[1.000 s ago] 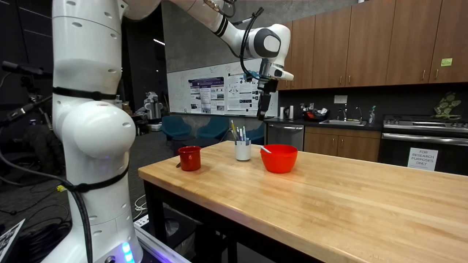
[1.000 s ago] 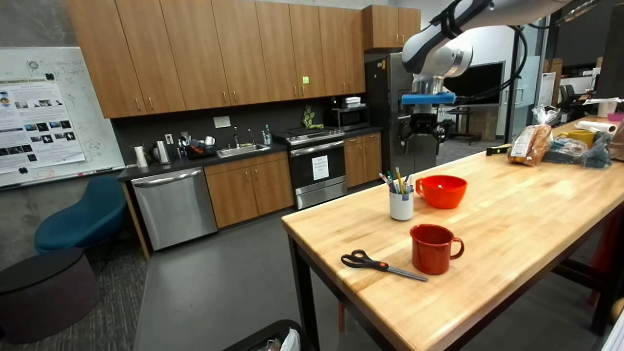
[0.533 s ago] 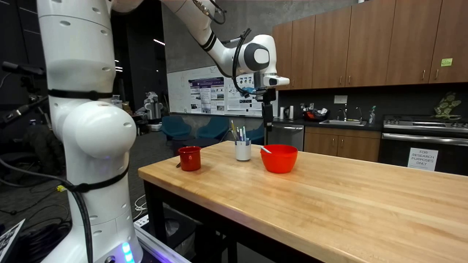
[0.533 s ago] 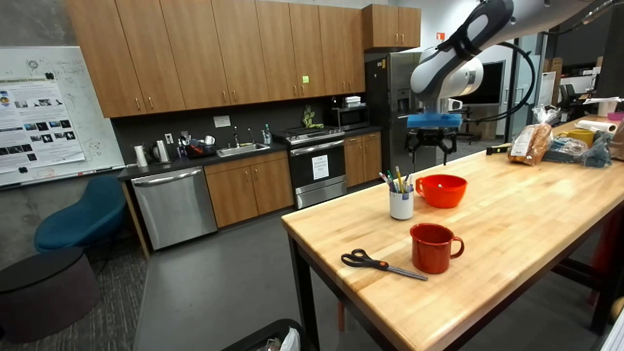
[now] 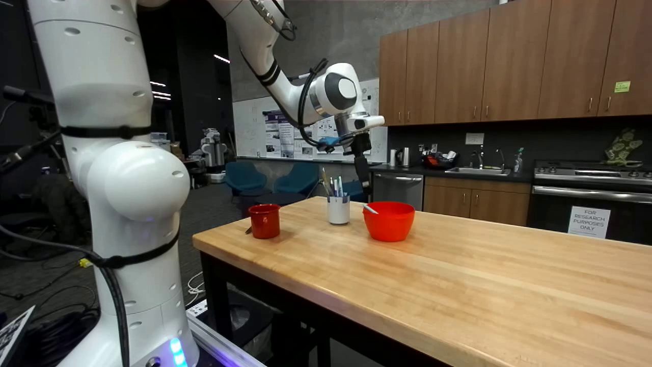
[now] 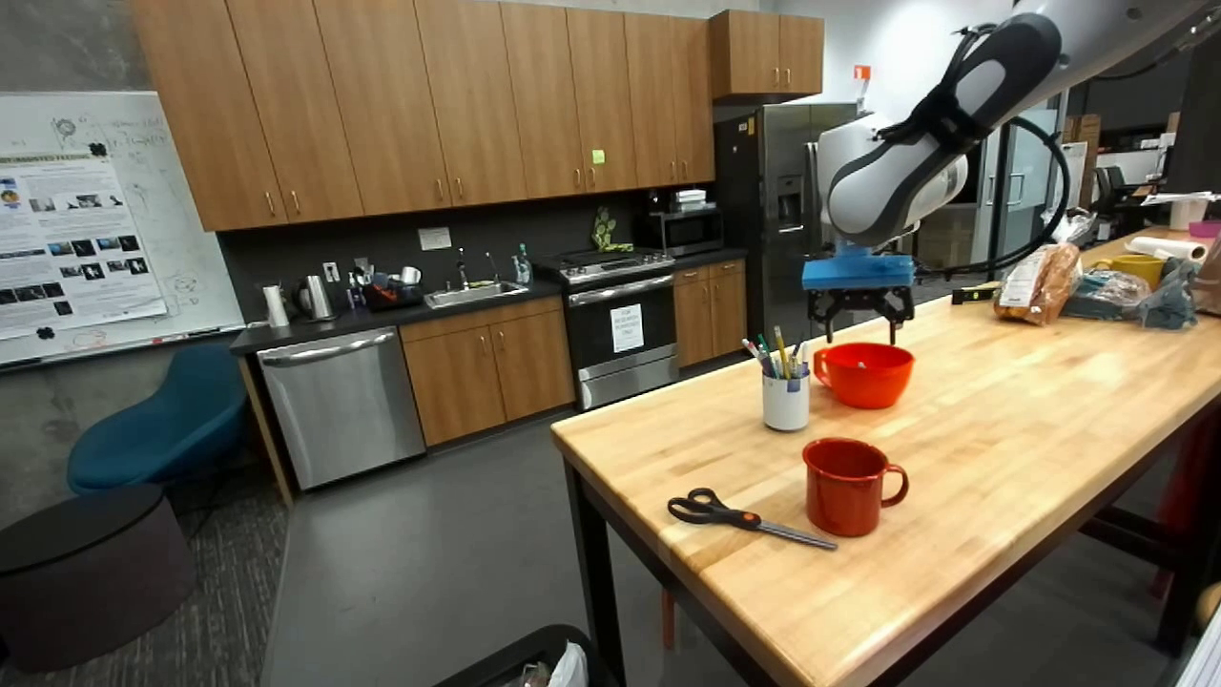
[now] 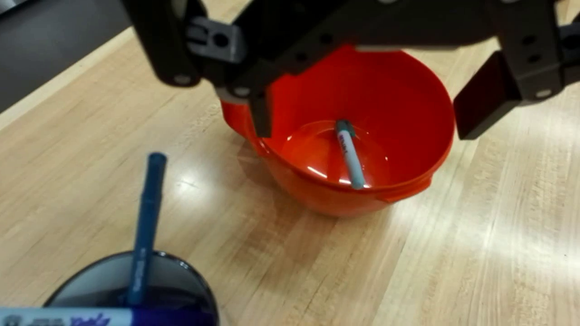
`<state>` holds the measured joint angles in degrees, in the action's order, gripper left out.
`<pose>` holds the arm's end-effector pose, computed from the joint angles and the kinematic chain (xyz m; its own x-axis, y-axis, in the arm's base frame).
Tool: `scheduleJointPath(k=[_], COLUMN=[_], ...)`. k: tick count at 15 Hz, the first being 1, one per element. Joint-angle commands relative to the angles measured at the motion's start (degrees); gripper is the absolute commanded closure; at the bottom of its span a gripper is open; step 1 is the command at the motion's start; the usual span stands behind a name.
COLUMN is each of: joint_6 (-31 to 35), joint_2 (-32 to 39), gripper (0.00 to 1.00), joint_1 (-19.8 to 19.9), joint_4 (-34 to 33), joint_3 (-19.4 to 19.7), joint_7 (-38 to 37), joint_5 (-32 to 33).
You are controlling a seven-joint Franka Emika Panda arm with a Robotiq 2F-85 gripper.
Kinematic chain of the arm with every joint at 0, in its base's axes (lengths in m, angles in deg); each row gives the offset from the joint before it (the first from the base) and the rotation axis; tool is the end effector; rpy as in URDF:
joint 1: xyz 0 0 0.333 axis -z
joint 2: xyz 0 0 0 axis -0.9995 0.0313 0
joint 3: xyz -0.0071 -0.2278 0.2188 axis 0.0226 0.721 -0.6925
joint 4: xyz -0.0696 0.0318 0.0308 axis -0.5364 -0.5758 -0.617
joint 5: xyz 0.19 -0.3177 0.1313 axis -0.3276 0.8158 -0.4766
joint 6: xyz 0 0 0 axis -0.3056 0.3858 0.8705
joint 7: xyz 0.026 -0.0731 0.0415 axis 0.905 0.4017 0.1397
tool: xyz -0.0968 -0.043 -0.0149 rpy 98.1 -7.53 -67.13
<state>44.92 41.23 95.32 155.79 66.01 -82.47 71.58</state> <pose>0.4953 -0.1330 0.3968 0.4239 -0.8700 0.2519 -0.9026 -0.4288 0.0381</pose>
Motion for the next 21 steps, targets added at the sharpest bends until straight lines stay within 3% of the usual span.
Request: scheduleJointPath(k=[1, 13, 15, 17, 19, 20, 21], joint_6=[0.29, 3.32, 3.38, 3.31, 3.34, 3.35, 3.35], joint_2=[-3.5, -2.29, -1.72, -1.31, -0.89, -0.69, -0.55], gripper=[0.0, 0.0, 0.0, 0.06, 0.04, 0.1, 0.3], joint_1=[0.7, 2.07, 2.12, 2.04, 1.94, 1.89, 1.86], joint_4=[4.24, 6.56, 6.36, 6.16, 5.98, 5.9, 5.85], joint_3=[-1.43, -2.56, -2.5, -2.45, -2.41, -2.4, -2.38], joint_7=[-3.61, -14.26, -15.33, -15.89, -16.49, -16.61, -16.73], joint_5=[2.51, 11.44, 12.24, 12.56, 12.74, 12.75, 12.75])
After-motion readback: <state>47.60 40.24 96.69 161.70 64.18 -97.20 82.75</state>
